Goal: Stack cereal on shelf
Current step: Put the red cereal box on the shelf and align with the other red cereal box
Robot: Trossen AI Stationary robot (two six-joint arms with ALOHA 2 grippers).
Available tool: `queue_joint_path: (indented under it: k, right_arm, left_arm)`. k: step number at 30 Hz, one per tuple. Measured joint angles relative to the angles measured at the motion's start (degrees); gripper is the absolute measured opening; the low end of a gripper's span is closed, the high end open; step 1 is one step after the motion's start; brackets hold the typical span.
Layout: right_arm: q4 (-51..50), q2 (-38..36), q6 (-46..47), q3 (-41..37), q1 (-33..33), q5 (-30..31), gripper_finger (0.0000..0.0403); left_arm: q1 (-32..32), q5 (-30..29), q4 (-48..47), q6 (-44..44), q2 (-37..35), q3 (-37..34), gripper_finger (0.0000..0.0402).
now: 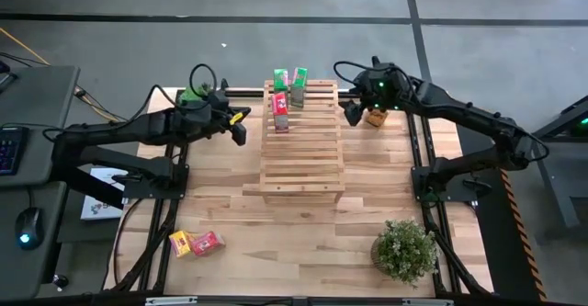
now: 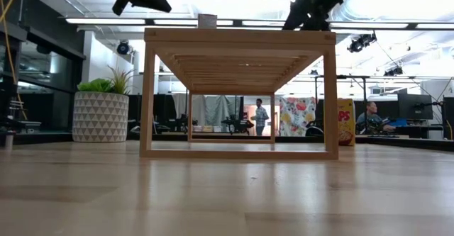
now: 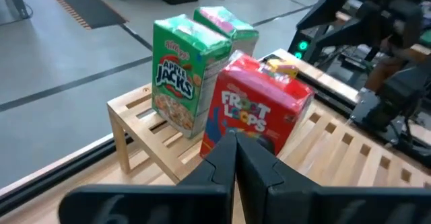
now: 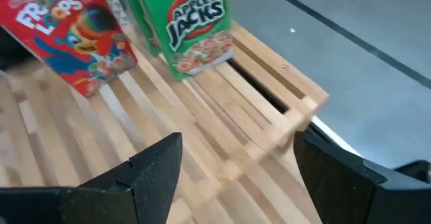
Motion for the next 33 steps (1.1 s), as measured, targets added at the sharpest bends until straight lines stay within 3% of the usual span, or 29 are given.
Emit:
queue_joint_path:
  k: [7,13,17,21,25,33]
  right_arm:
    - [-5.6,0.0,-0.6,0.3,-0.1,0.6,0.0277]
    - [-9.6,0.0,-0.3,0.3,-0.1,0.5,0.0277]
    - [-10.3,0.0,-0.1,0.3,-0.1,0.5,0.0277]
    - [-10.3,0.0,-0.1,0.3,-0.1,0.5,0.0277]
    - [-10.3,0.0,0.1,0.3,-0.1,0.5,0.0277]
    - [-10.3,0.0,1.3,0.3,-0.1,0.5,0.0277]
  left_arm:
    - [-0.1,1.3,0.0,-2.1,0.7,0.0,0.0000]
    - [-4.8,17.5,-0.6,-9.7,-1.0,0.1,0.0000]
    - [-11.9,22.0,-2.8,-17.1,-0.8,0.1,0.0014]
    - [-20.6,24.6,-2.8,-23.9,1.4,0.0,0.0050]
    - [-27.5,24.8,3.5,-27.9,4.5,0.0,0.0103]
    - [-29.6,27.4,24.7,-27.5,7.3,0.0,0.0226]
